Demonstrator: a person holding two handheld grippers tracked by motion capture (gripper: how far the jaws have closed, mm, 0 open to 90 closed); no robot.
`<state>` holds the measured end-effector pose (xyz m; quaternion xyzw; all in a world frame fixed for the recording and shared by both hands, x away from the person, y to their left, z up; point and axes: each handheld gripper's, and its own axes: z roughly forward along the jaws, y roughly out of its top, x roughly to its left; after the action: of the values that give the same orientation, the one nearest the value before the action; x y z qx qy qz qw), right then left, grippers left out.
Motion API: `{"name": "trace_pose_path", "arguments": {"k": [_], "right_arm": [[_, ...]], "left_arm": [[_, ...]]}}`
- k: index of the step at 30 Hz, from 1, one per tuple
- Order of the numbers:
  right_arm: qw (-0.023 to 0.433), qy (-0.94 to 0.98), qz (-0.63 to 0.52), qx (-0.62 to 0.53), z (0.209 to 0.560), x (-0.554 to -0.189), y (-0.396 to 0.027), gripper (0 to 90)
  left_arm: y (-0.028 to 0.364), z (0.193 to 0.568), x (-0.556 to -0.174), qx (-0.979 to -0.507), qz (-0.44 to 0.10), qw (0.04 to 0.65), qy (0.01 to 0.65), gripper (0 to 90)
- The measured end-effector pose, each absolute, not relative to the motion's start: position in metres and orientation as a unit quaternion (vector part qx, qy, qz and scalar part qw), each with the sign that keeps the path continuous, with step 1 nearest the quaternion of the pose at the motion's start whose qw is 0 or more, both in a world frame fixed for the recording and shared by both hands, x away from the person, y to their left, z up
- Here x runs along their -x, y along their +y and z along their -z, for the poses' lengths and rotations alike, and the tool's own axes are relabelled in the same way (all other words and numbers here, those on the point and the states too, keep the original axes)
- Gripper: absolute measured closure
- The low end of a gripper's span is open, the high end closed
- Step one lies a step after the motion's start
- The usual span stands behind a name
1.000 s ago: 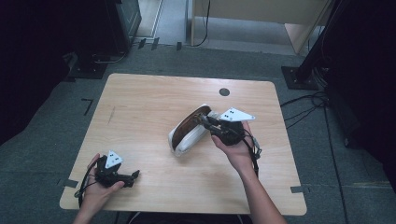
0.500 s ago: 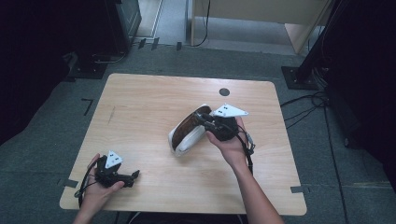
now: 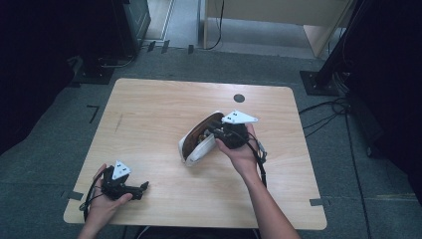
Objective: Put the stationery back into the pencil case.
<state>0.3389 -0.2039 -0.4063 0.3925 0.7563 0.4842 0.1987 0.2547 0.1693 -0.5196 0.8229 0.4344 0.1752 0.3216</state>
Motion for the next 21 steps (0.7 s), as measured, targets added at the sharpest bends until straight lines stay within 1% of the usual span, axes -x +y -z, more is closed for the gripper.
{"name": "trace_pose_path", "arguments": {"k": [9,12,13,14,15,17,19,20,21], "right_arm": [[0.213,0.743,-0.491,-0.402,0.403,-0.331,-0.223,68.7],[0.216,0.738,-0.494,-0.406,0.403,-0.327,-0.23,63.6],[0.215,0.737,-0.497,-0.405,0.404,-0.326,-0.233,60.6],[0.215,0.735,-0.499,-0.405,0.404,-0.324,-0.236,57.2],[0.214,0.733,-0.502,-0.407,0.404,-0.323,-0.238,51.5],[0.215,0.724,-0.507,-0.414,0.404,-0.319,-0.243,34.5],[0.223,0.723,-0.5,-0.421,0.405,-0.316,-0.247,15.4],[0.227,0.725,-0.494,-0.422,0.405,-0.315,-0.248,8.1],[0.222,0.727,-0.493,-0.424,0.406,-0.314,-0.25,2.3]], "left_arm": [[0.169,0.52,-0.255,-0.822,-0.176,0.322,0.435,0.0],[0.169,0.52,-0.255,-0.822,-0.176,0.322,0.435,0.0],[0.169,0.52,-0.255,-0.822,-0.176,0.322,0.435,0.0],[0.169,0.52,-0.255,-0.822,-0.176,0.322,0.435,0.0],[0.169,0.52,-0.255,-0.822,-0.176,0.322,0.435,0.0],[0.169,0.52,-0.255,-0.822,-0.176,0.322,0.435,0.0],[0.169,0.52,-0.255,-0.823,-0.176,0.322,0.434,0.0],[0.169,0.52,-0.255,-0.823,-0.176,0.322,0.435,0.0],[0.169,0.52,-0.255,-0.823,-0.176,0.322,0.435,0.0]]}}
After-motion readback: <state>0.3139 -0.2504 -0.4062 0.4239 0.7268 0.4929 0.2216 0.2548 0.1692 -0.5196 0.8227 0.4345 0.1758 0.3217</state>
